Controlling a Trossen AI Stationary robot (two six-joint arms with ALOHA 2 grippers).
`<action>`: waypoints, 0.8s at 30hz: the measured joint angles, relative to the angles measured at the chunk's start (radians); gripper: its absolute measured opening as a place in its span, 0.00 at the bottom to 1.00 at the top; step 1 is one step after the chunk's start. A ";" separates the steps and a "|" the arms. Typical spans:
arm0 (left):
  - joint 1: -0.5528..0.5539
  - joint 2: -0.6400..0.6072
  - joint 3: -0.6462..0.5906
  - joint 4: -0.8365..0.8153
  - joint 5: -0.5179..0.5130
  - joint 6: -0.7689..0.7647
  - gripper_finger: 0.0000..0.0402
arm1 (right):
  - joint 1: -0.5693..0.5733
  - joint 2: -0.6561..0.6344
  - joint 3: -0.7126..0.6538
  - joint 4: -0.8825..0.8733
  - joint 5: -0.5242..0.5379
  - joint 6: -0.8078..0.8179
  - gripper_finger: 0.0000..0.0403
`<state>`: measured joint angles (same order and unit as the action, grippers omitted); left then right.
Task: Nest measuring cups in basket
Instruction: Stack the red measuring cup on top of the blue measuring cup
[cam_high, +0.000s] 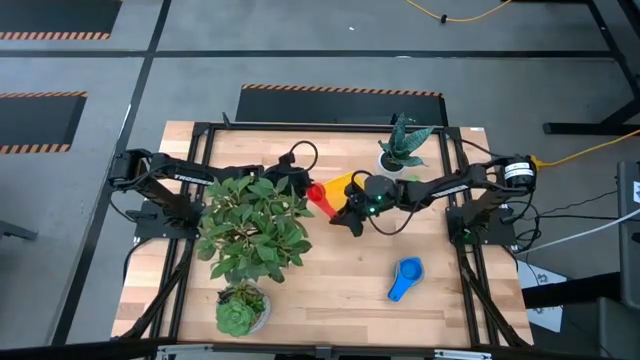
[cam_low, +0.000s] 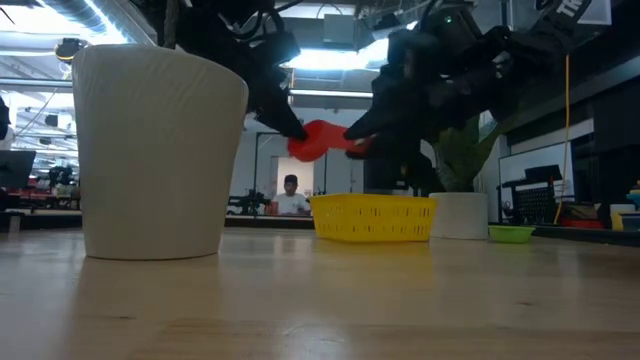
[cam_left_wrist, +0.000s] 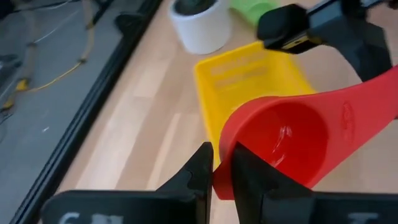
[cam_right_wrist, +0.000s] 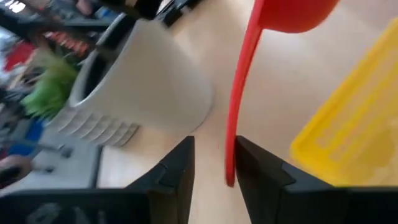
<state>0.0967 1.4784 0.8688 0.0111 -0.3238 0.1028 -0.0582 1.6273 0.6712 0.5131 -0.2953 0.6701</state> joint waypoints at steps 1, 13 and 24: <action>0.000 0.000 0.000 0.009 0.027 0.006 0.08 | -0.002 -0.013 0.000 -0.010 -0.026 0.001 0.28; -0.001 0.000 0.000 0.156 0.302 0.072 0.07 | -0.003 -0.399 0.000 -0.507 -0.055 -0.078 0.28; -0.002 0.040 0.000 0.505 0.618 0.094 0.06 | -0.003 -0.768 0.000 -0.815 -0.041 -0.077 0.28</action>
<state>0.0945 1.5181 0.8688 0.5160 0.2941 0.1967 -0.0608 0.8596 0.6716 -0.3016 -0.3363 0.5928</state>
